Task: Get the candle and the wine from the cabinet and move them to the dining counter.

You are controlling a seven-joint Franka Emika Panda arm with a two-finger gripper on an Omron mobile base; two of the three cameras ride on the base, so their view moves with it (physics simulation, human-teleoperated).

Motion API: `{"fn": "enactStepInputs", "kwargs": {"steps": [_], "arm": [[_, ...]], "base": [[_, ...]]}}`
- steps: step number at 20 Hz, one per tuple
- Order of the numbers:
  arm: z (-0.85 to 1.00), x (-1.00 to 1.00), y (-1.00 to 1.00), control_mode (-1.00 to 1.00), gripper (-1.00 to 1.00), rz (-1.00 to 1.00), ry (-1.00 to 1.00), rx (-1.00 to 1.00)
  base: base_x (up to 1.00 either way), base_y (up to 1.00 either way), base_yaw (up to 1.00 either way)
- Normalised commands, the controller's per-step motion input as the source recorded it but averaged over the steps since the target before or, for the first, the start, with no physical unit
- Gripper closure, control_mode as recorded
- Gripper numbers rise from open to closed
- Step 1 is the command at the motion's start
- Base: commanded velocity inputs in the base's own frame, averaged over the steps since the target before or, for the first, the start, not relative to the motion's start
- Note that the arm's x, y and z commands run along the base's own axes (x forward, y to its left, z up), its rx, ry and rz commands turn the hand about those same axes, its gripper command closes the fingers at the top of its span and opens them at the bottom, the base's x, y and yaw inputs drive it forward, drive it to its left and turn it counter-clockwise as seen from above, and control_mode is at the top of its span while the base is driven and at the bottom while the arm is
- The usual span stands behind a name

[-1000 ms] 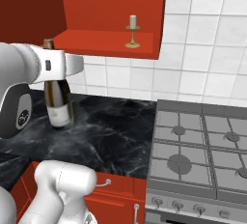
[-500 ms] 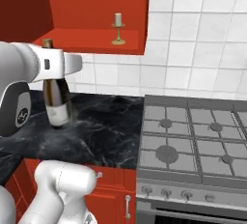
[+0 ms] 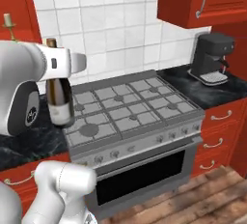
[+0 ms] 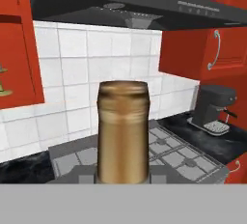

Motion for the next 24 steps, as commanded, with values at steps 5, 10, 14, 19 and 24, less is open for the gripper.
{"fn": "enactStepInputs", "kwargs": {"steps": [5, 10, 14, 19, 24], "arm": [[0.00, 0.00, 0.00, 1.00, 1.00, 0.00, 0.00, 0.00], [0.00, 0.00, 0.00, 1.00, 1.00, 0.00, 0.00, 0.00], [0.00, 0.00, 0.00, 1.00, 1.00, 0.00, 0.00, 0.00], [0.00, 0.00, 0.00, 1.00, 1.00, 0.00, 0.00, 0.00], [0.00, 0.00, 0.00, 1.00, 1.00, 0.00, 0.00, 0.00]], "base": [[-0.04, 0.00, -1.00], [-0.07, 0.00, -1.00], [-0.07, 0.00, -1.00], [-0.05, 0.00, -1.00], [0.00, 0.00, -0.99]]}}
